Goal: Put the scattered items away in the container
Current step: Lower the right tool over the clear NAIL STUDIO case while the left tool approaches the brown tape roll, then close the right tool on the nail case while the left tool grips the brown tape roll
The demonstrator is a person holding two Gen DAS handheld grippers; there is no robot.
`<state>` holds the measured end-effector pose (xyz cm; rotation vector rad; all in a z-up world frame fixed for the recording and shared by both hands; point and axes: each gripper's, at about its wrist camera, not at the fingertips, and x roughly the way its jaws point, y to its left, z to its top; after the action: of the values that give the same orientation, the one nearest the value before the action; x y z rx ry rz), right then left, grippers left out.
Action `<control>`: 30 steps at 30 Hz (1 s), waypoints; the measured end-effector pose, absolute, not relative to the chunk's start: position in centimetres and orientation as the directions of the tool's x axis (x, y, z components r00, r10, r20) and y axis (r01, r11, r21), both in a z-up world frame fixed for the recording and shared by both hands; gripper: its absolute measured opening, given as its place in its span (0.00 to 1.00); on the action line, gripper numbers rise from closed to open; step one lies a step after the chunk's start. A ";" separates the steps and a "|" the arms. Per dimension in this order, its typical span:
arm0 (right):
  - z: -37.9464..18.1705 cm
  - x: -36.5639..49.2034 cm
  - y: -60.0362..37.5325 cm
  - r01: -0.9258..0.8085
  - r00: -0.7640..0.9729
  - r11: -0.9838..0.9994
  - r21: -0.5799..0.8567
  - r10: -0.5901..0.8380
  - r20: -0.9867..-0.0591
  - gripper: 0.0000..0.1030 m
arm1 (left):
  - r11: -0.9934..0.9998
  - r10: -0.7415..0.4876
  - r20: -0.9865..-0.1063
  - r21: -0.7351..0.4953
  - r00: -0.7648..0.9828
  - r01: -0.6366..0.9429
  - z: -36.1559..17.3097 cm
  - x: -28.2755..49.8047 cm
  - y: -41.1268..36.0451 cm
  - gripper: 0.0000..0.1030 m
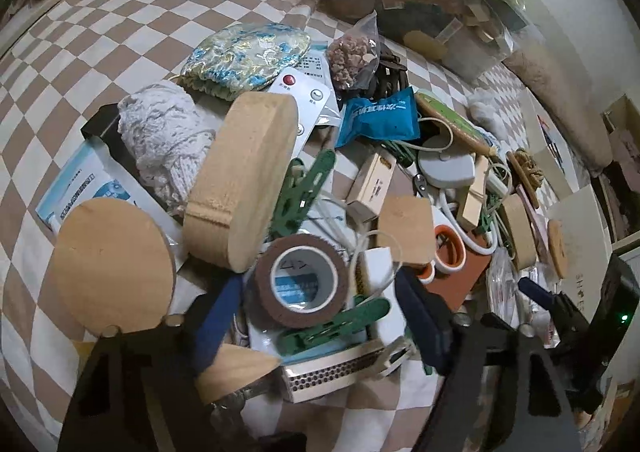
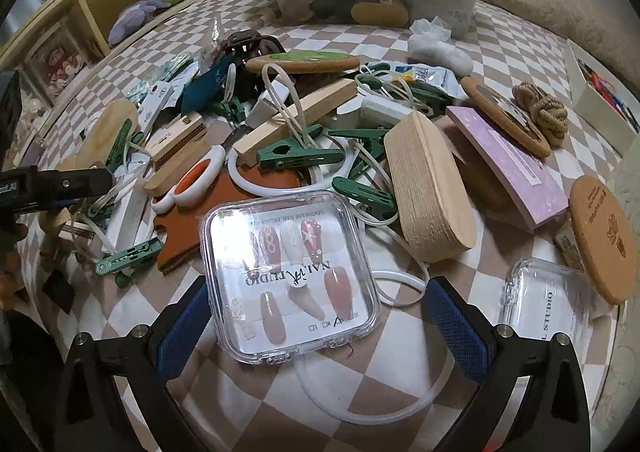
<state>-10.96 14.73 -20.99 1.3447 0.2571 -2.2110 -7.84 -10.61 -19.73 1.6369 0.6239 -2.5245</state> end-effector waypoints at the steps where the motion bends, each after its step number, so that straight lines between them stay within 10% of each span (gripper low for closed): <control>1: -20.9 -10.9 14.8 0.535 -0.362 -0.837 0.114 -0.349 -0.864 1.00 | -0.920 0.150 -0.890 -0.285 -0.430 0.270 -19.7 -7.8 -10.5 0.67; 6: -20.5 -10.9 14.8 0.555 -0.335 -0.816 0.159 -0.395 -0.855 0.80 | -0.931 0.126 -0.891 -0.258 -0.436 0.258 -19.6 -7.7 -10.4 0.59; 30: -18.3 -10.5 16.3 0.524 -0.358 -0.817 0.243 -0.470 -0.807 0.75 | -0.931 0.137 -0.843 -0.289 -0.520 0.224 -17.2 -7.0 -10.1 0.48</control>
<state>-10.49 16.26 -18.32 1.2722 0.0748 -2.1846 -6.98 -10.06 -17.16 1.5121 0.5703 -2.6343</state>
